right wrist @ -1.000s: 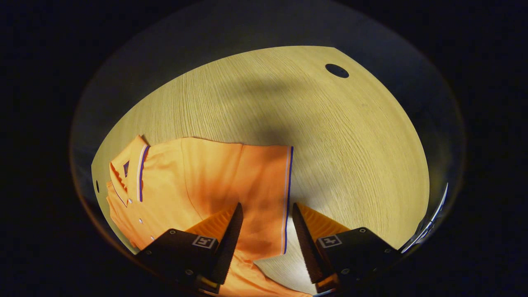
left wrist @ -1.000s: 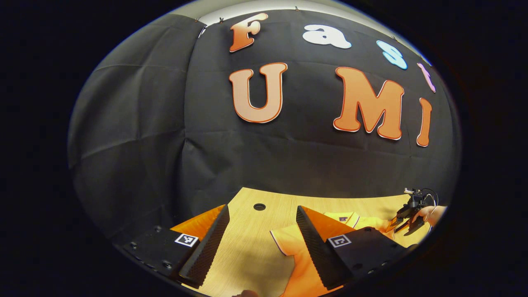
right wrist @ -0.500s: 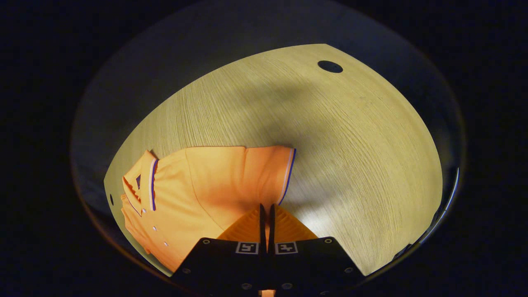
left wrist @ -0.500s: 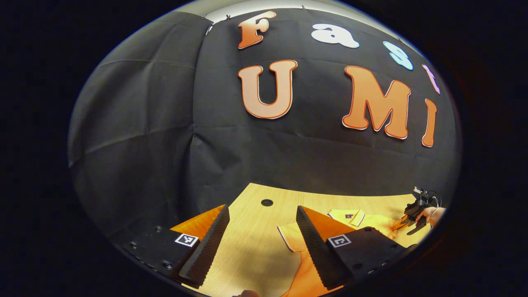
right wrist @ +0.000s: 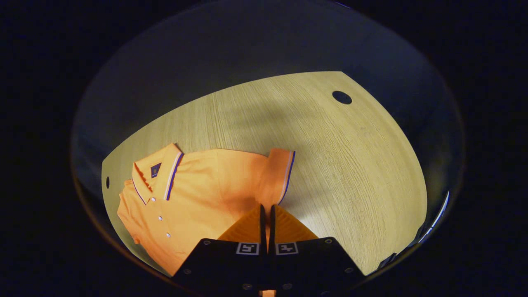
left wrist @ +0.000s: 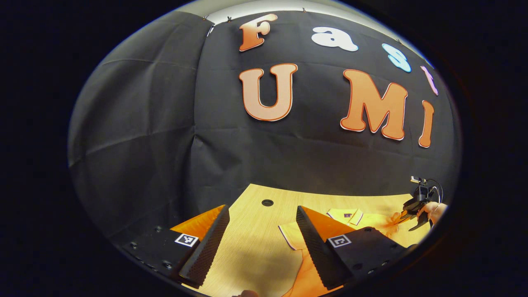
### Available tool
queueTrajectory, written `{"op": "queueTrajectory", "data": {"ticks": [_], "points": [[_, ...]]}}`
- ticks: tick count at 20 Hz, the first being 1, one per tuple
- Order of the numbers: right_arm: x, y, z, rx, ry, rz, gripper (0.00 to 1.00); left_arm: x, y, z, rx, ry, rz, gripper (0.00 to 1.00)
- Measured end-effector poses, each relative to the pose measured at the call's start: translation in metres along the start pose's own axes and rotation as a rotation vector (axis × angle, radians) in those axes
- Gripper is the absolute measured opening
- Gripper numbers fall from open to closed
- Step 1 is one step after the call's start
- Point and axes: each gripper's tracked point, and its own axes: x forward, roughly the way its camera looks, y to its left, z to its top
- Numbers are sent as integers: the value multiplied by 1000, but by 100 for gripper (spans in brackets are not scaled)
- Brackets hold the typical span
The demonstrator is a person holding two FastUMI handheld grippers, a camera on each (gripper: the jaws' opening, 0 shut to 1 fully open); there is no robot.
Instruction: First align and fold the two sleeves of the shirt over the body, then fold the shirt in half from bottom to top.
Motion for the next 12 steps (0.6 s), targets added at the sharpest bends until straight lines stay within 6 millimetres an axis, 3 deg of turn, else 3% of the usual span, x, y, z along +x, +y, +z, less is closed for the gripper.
{"op": "queueTrajectory", "data": {"ticks": [6,12], "points": [[-24,48,-6,-197,-60,-63,0,-6,30,3,-26,-3,8,98],[-39,159,-53,-297,-6,137,2,-5,64,-11,-58,28,33,98]]}}
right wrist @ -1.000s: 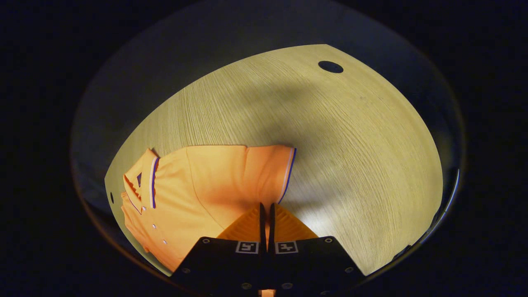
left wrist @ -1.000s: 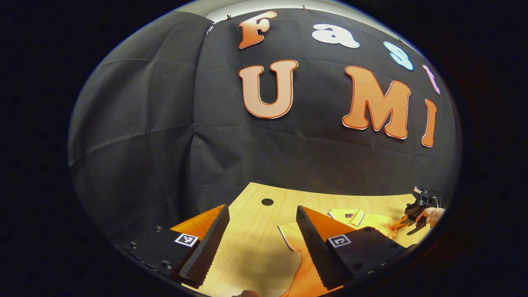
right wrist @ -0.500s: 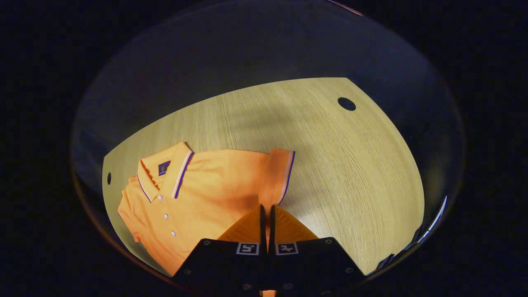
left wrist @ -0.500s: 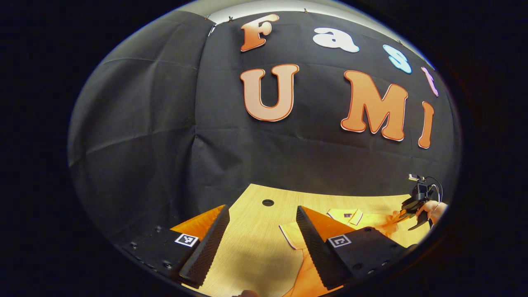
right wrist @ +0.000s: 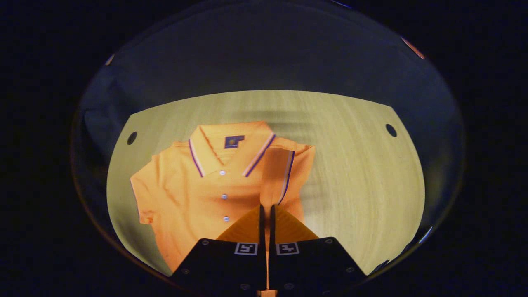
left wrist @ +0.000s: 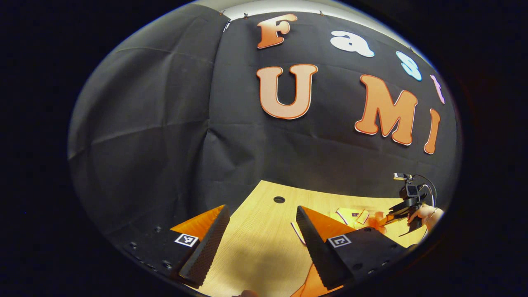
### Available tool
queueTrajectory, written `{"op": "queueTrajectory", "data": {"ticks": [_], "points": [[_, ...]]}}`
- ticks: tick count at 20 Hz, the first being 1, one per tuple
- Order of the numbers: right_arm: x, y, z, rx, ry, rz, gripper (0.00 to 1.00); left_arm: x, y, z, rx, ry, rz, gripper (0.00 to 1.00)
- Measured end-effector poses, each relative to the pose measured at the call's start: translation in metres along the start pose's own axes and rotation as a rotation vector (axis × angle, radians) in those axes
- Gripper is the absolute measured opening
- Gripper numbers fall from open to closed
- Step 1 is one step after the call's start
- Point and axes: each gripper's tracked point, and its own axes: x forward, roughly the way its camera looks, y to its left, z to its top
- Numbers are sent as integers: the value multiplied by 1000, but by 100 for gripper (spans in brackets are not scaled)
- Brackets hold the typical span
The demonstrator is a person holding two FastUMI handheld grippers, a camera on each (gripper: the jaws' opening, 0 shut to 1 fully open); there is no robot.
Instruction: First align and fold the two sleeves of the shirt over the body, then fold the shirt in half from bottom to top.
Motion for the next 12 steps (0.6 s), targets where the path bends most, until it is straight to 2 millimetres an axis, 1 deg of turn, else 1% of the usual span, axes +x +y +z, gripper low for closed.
{"op": "queueTrajectory", "data": {"ticks": [1,2,3,4,5,6,7,8,10,12], "points": [[-2,22,-3,-12,7,71,3,0,5,-1,-5,2,4,98],[-8,50,-7,-17,14,162,17,1,10,-2,-9,4,8,98],[-14,70,-9,-15,22,235,24,0,14,-5,-13,7,14,98],[-18,84,-9,-15,20,276,40,-1,17,-7,-17,10,17,98],[-22,91,-5,-17,5,292,53,0,19,-8,-23,15,18,98],[-26,93,1,-12,-13,294,75,0,19,-11,-29,19,16,98],[-26,88,1,-3,-24,287,92,1,18,-13,-35,23,14,98],[-29,81,7,4,-40,276,99,2,17,-14,-40,27,9,98],[-36,67,16,24,-76,262,99,5,11,-17,-52,37,-1,98],[-46,47,25,38,-128,239,99,8,-1,-16,-67,47,-24,98]]}}
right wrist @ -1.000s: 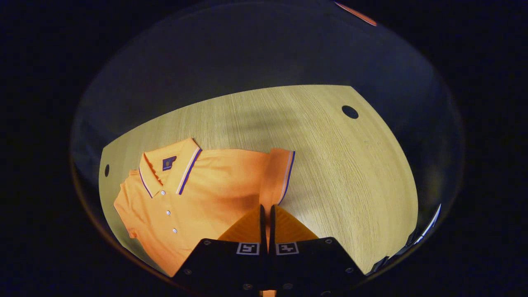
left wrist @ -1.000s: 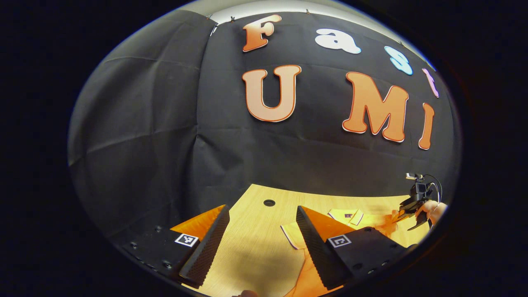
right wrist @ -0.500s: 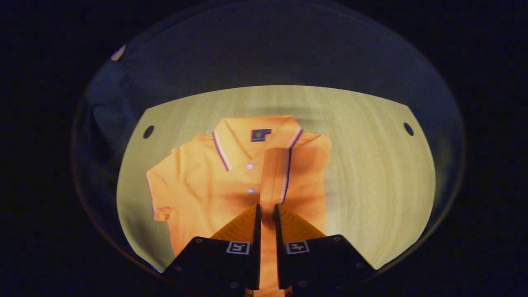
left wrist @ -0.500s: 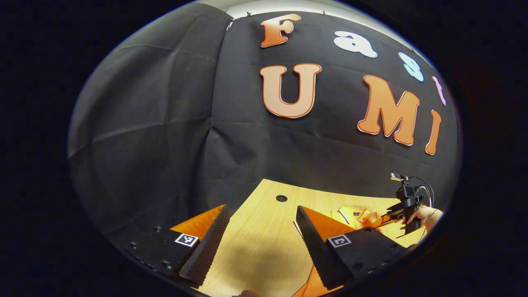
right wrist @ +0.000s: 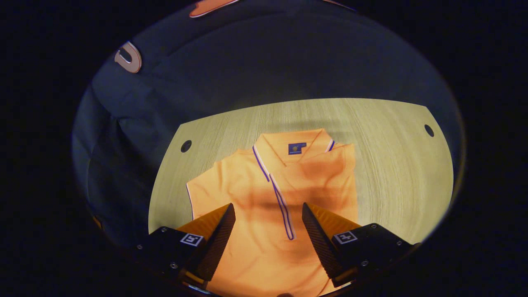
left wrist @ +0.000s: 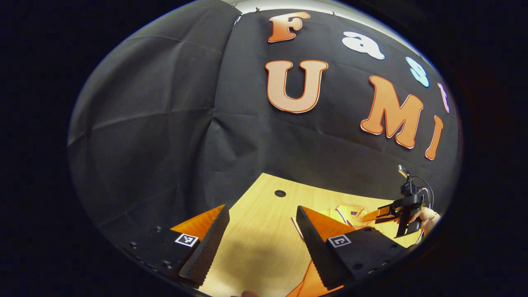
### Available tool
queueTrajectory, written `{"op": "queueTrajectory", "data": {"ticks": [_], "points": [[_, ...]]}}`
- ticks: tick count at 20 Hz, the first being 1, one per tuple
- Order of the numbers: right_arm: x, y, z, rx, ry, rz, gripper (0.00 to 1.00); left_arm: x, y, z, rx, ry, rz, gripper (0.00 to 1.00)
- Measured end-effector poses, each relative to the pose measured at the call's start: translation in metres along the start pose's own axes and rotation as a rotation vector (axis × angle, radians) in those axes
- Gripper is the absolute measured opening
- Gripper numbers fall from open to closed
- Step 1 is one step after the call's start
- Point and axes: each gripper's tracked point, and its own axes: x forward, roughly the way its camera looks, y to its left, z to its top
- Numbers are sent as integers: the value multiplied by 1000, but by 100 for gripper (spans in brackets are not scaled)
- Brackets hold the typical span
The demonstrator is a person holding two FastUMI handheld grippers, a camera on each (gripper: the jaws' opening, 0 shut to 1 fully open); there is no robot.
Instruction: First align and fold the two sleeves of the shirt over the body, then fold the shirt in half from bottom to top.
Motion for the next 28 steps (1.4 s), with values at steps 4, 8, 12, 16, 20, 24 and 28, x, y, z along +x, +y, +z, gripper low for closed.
{"op": "queueTrajectory", "data": {"ticks": [4,8,12,16,20,24,28], "points": [[-32,-40,17,-30,-101,-64,99,25,-35,-1,-25,43,-71,98],[-64,-70,29,-25,-187,-93,99,70,-66,-11,-56,142,-115,98],[-85,-84,20,-2,-170,-47,99,120,-93,-38,-97,306,-128,98],[-109,-100,19,2,-195,-39,99,148,-115,-70,-210,526,-118,97],[-134,-111,16,24,-210,5,99,192,-126,-118,-186,683,-67,98],[-142,-133,4,54,-199,13,99,218,-121,-177,-216,861,15,99],[-134,-161,-19,80,-165,-12,99,238,-107,-212,-129,911,110,97]]}}
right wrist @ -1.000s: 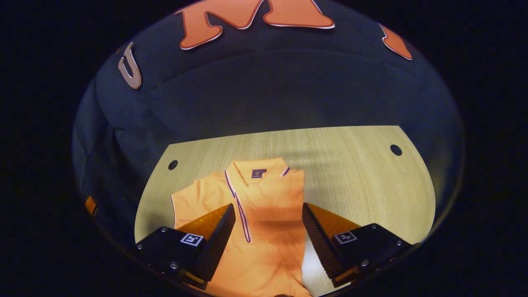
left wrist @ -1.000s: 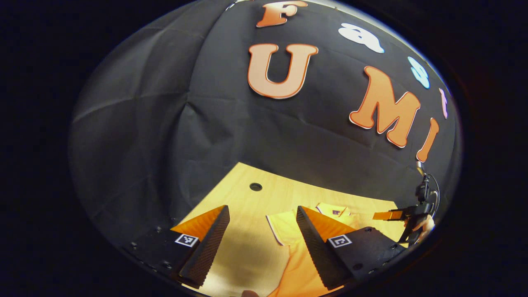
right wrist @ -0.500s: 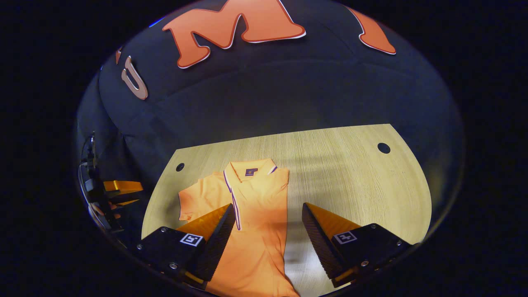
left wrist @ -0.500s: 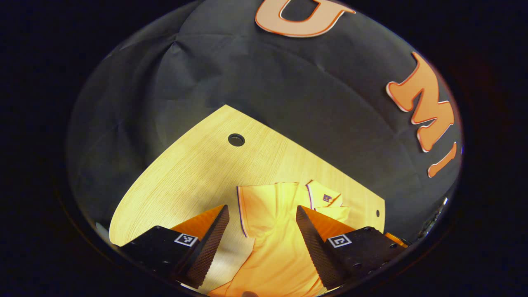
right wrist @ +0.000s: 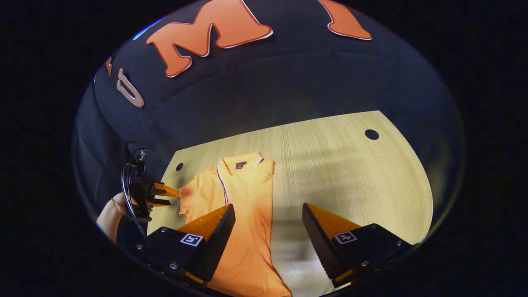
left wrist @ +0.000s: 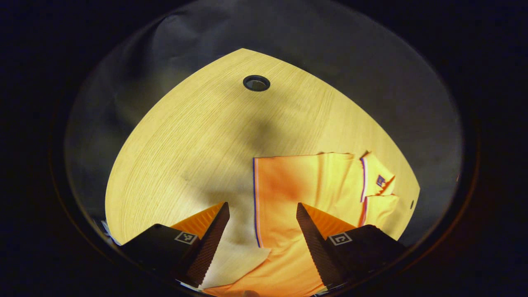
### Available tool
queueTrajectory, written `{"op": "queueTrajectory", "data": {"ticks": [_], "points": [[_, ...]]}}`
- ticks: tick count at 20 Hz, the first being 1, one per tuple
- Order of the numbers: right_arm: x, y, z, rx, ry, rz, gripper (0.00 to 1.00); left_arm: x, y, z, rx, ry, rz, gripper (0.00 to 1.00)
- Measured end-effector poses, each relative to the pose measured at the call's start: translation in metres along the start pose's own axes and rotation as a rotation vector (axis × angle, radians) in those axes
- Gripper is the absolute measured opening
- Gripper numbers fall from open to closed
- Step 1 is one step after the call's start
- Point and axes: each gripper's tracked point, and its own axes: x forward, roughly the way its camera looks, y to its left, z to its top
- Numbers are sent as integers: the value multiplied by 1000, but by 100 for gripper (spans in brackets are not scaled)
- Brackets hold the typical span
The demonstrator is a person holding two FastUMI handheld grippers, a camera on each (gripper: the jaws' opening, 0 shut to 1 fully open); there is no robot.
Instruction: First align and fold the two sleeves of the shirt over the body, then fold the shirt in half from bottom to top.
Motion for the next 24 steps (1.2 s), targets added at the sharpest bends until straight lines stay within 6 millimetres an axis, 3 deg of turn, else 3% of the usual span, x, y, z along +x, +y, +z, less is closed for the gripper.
{"op": "queueTrajectory", "data": {"ticks": [6,9,13,15,16,18,21,24], "points": [[13,-15,-23,60,56,22,99,19,7,-9,36,63,100,99],[14,-17,-23,76,64,43,99,27,12,-12,55,73,151,99],[12,-18,-18,115,54,77,99,27,5,-8,100,51,142,89],[11,-19,-15,129,48,89,99,28,-1,-5,111,46,133,39],[10,-19,-13,131,42,92,99,29,-3,-4,115,46,128,23],[12,-20,-15,127,41,89,99,29,-7,-2,146,11,108,2],[12,-24,-21,108,51,83,99,27,-8,-4,163,3,115,1],[12,-23,-23,113,55,90,99,11,-12,5,205,-39,128,1]]}}
